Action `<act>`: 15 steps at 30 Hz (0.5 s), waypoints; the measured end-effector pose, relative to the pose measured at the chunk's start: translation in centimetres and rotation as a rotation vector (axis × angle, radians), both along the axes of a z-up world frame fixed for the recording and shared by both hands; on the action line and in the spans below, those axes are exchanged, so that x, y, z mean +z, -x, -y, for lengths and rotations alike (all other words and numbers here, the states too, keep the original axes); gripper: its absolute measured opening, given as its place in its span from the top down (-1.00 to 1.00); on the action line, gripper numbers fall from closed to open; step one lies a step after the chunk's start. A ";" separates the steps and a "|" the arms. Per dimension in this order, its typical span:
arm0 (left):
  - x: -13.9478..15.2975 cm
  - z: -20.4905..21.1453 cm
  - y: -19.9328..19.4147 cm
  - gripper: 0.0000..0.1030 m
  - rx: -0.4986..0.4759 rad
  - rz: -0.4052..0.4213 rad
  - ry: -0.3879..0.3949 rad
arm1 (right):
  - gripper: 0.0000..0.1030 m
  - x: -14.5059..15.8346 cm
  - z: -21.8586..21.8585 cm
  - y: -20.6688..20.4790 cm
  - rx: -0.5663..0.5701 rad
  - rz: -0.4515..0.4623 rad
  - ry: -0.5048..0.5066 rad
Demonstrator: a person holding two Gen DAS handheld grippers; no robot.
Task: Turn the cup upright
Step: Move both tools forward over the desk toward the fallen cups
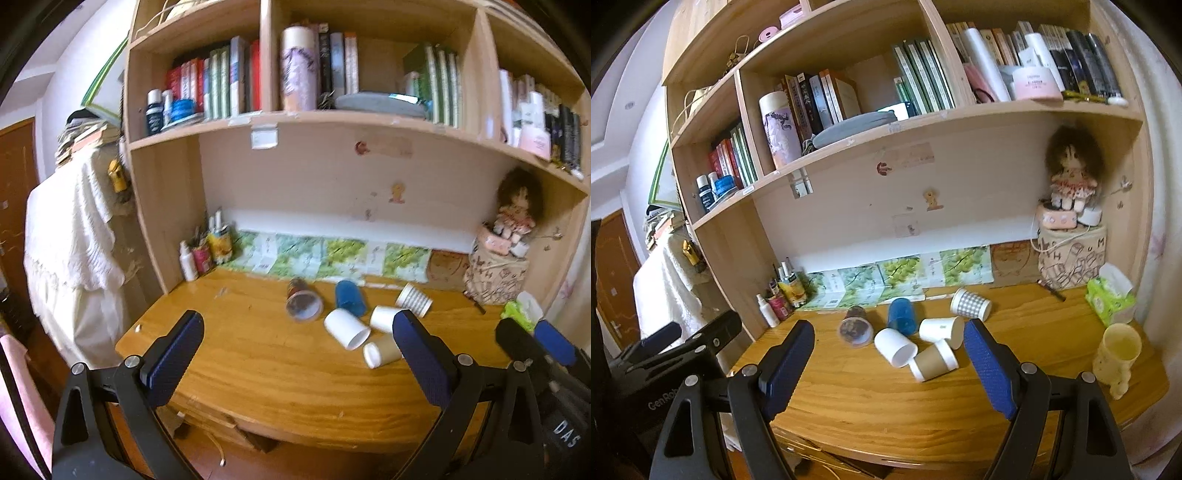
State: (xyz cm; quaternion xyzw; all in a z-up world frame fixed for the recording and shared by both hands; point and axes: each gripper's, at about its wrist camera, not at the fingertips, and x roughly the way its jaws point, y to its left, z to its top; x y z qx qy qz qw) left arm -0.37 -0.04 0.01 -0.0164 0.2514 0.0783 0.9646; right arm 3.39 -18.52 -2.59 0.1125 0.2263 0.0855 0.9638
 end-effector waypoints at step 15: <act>-2.8 0.0 0.7 -0.99 -0.035 -0.126 0.068 | -0.62 -2.3 0.9 -0.6 -0.012 -0.110 -0.008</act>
